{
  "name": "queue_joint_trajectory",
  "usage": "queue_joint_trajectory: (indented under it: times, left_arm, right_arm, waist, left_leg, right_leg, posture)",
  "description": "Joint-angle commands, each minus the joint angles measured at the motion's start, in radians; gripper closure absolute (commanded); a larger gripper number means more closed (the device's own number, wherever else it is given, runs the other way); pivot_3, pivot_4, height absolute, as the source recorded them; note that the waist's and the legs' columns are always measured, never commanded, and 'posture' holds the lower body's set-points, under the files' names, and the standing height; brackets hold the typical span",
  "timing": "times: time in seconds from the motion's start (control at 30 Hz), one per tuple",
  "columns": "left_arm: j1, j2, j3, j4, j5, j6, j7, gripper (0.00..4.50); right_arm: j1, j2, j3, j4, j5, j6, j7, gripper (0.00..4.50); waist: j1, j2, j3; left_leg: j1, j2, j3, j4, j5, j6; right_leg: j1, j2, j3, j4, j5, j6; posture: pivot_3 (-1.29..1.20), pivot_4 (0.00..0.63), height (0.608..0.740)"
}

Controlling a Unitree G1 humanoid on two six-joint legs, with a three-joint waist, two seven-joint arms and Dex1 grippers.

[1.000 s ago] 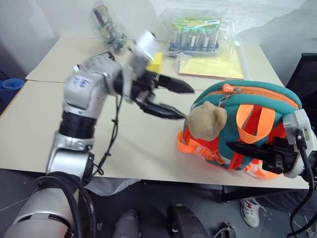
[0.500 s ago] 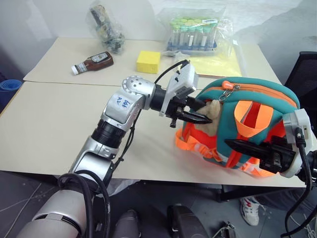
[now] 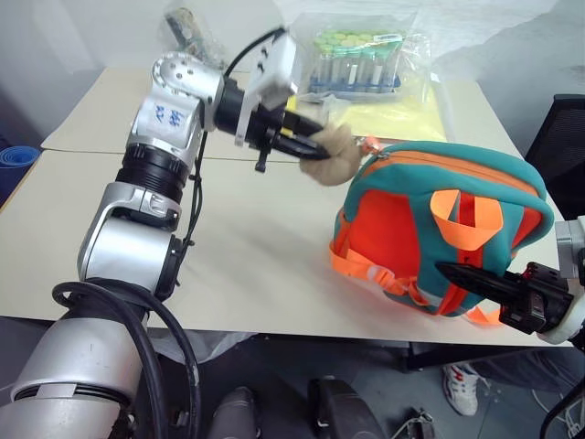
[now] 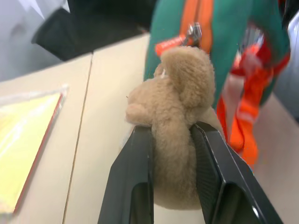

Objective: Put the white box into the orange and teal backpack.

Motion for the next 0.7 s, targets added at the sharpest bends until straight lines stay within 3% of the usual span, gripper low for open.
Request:
queue_joint_trajectory:
  times: [0.03, 0.13, 0.23, 0.37, 0.57, 0.6, 0.7]
  left_arm:
    - [0.041, 0.001, -0.053, 0.083, 0.143, -0.185, 0.122, 3.69]
    - [0.033, -0.038, -0.048, 0.155, 0.189, -0.252, 0.244, 3.69]
    - [0.022, -0.073, -0.016, 0.19, 0.169, -0.237, 0.245, 3.69]
    - [0.146, -0.087, -0.095, 0.107, 0.236, -0.344, 0.174, 3.69]
    - [0.237, -0.143, -0.076, 0.01, 0.212, -0.267, 0.179, 3.69]
    - [0.236, -0.144, -0.06, 0.005, 0.196, -0.234, 0.173, 3.36]
    - [0.218, -0.119, 0.021, -0.019, 0.096, -0.062, 0.09, 2.48]
  right_arm:
    - [0.003, 0.008, -0.033, 0.01, 0.01, -0.019, -0.004, 4.5]
    - [0.004, 0.003, -0.033, 0.019, 0.006, -0.018, 0.004, 4.5]
    - [0.006, 0.0, -0.034, 0.034, -0.009, -0.018, 0.019, 4.5]
    - [-0.021, 0.006, -0.005, 0.045, -0.031, -0.034, 0.018, 4.5]
    - [-0.097, -0.009, 0.046, 0.05, -0.129, -0.076, 0.006, 4.5]
    - [-0.101, -0.021, 0.044, 0.054, -0.145, -0.074, 0.012, 4.5]
    - [-0.063, -0.082, -0.017, 0.075, -0.194, -0.045, 0.086, 3.61]
  waist:
    - [0.001, 0.0, 0.0]
    - [0.003, -0.004, 0.002]
    - [0.004, -0.004, 0.002]
    - [0.002, -0.003, 0.001]
    - [0.004, -0.003, 0.001]
    - [0.004, -0.003, 0.001]
    - [0.003, -0.003, 0.001]
  left_leg:
    - [0.0, 0.0, 0.0, 0.0, 0.0, 0.0]
    - [-0.002, 0.0, -0.001, 0.002, 0.0, 0.002]
    - [-0.003, -0.001, -0.001, 0.002, -0.002, 0.004]
    - [-0.003, -0.002, 0.0, 0.002, -0.003, 0.006]
    - [-0.002, -0.002, 0.001, 0.004, -0.003, 0.006]
    - [-0.002, -0.003, 0.002, 0.004, -0.003, 0.006]
    - [-0.002, -0.004, 0.001, 0.003, -0.003, 0.007]
  right_leg:
    - [0.0, 0.0, 0.0, 0.0, 0.0, 0.0]
    - [-0.001, -0.001, -0.001, 0.001, 0.001, 0.0]
    - [-0.001, -0.002, -0.001, 0.0, 0.001, 0.001]
    - [-0.001, -0.003, -0.001, -0.001, 0.001, 0.002]
    - [-0.001, -0.004, 0.0, 0.001, 0.001, 0.002]
    - [0.0, -0.004, 0.001, 0.001, 0.001, 0.002]
    - [-0.001, -0.004, 0.001, 0.001, 0.001, 0.003]
  posture:
    - [0.0, 0.15, 0.74]
    - [0.0, 0.15, 0.74]
    - [0.0, 0.15, 0.74]
    - [0.0, 0.15, 0.74]
    - [0.0, 0.15, 0.74]
    - [0.0, 0.15, 0.74]
    - [0.0, 0.15, 0.74]
